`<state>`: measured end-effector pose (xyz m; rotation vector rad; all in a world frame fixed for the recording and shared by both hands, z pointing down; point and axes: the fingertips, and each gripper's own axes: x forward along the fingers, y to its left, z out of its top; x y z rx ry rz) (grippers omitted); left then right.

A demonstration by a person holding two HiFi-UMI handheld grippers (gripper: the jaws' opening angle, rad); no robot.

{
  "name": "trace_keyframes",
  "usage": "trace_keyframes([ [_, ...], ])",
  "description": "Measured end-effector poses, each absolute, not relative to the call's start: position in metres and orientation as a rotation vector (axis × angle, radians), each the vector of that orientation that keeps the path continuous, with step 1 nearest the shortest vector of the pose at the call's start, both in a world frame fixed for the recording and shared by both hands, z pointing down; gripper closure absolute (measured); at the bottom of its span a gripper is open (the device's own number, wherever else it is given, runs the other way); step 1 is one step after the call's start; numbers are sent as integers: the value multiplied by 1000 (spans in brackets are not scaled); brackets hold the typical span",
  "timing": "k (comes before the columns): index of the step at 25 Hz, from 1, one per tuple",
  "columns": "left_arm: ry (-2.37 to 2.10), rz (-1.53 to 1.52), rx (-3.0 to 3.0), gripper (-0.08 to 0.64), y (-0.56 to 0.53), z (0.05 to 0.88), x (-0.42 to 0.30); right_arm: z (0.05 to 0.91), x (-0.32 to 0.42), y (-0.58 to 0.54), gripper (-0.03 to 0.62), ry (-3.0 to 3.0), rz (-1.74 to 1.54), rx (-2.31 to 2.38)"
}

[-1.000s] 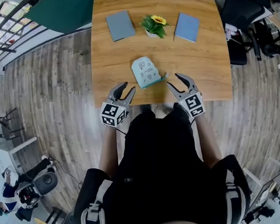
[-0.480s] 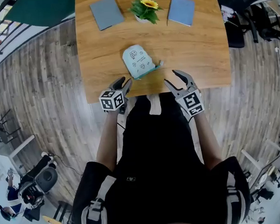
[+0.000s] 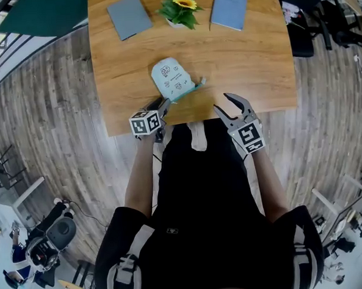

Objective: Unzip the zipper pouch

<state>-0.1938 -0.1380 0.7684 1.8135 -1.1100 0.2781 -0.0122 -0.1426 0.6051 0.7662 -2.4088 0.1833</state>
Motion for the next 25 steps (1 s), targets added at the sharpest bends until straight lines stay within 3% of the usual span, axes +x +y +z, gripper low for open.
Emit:
trace_keyframes([
  [18, -1164, 273, 1681, 426, -148, 778, -189, 603, 5, -148, 397, -2408, 198, 774],
  [25, -1102, 207, 1686, 532, -154, 781, -175, 601, 2, -149, 397, -2416, 197, 770],
])
